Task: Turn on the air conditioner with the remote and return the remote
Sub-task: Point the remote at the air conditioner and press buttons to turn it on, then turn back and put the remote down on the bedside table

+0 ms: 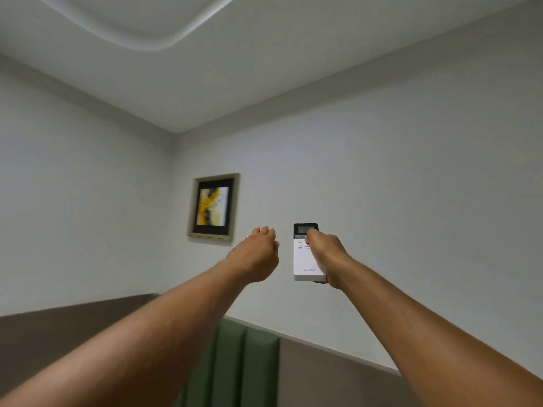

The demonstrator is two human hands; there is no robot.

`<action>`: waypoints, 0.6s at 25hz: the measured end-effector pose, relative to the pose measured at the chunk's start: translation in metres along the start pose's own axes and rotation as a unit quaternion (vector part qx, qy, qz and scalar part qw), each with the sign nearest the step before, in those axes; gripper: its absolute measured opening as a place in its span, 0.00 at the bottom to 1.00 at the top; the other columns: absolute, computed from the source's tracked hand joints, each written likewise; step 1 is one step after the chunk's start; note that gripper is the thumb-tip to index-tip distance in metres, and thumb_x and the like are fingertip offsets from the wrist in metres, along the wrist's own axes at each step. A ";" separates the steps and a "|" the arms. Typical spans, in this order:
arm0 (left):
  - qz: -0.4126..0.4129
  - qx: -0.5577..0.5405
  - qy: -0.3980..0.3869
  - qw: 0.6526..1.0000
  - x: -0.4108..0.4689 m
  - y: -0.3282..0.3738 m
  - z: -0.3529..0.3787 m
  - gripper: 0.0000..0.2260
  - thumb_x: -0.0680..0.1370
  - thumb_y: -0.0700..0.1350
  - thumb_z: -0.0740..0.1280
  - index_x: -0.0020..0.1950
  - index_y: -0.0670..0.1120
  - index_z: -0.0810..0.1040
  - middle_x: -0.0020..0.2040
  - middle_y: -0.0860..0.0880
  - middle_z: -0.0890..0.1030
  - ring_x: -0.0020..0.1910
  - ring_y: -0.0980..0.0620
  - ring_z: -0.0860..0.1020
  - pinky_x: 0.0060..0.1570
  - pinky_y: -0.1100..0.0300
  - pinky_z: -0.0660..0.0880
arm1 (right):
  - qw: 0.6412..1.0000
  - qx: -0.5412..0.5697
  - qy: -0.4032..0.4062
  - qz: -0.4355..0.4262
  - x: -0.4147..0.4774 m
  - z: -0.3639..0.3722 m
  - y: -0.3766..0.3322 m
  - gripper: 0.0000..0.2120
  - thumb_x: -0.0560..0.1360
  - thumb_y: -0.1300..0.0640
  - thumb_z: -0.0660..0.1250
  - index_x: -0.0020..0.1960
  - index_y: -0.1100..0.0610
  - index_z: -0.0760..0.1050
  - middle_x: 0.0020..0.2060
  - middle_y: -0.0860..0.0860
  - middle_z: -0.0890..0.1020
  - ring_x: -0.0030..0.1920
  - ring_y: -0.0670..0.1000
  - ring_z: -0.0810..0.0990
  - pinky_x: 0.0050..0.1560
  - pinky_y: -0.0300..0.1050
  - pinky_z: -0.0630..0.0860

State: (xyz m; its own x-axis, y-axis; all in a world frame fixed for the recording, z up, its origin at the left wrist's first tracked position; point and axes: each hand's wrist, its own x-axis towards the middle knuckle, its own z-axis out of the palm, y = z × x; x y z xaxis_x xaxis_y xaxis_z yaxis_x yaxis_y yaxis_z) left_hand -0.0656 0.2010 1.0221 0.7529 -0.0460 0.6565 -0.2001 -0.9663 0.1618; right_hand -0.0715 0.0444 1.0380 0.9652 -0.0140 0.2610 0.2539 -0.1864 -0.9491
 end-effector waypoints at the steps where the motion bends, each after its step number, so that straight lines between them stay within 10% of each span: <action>1: 0.017 -0.011 -0.002 1.000 0.008 0.017 0.011 0.24 0.84 0.48 0.48 0.79 0.42 0.53 0.80 0.44 0.54 0.79 0.45 0.51 0.76 0.50 0.53 | 1.000 -0.005 0.016 0.005 0.003 -0.017 0.004 0.10 0.75 0.54 0.56 0.44 0.56 0.75 0.37 0.55 0.82 0.34 0.56 0.80 0.33 0.42 0.75; 9: 0.149 -0.129 -0.026 0.980 0.043 0.132 0.077 0.21 0.84 0.47 0.49 0.77 0.42 0.60 0.78 0.43 0.61 0.77 0.43 0.57 0.73 0.50 0.60 | 0.988 -0.026 0.148 0.039 0.011 -0.116 0.036 0.10 0.77 0.53 0.57 0.46 0.55 0.76 0.38 0.55 0.83 0.34 0.55 0.81 0.30 0.41 0.74; 15: 0.129 -0.388 -0.069 0.910 0.045 0.174 0.109 0.16 0.82 0.47 0.55 0.51 0.40 0.80 0.46 0.43 0.84 0.46 0.42 0.81 0.42 0.52 0.76 | 0.973 -0.039 0.221 0.051 0.015 -0.153 0.063 0.10 0.76 0.54 0.58 0.46 0.56 0.77 0.39 0.56 0.83 0.35 0.56 0.82 0.33 0.42 0.76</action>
State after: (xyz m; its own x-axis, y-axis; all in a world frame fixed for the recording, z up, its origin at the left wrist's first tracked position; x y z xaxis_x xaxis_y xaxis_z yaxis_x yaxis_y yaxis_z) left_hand 0.0019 0.0028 0.9999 0.6795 -0.3291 0.6558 -0.7232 -0.4512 0.5230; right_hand -0.0503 -0.1178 1.0093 0.8600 -0.4544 0.2322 0.1353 -0.2356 -0.9624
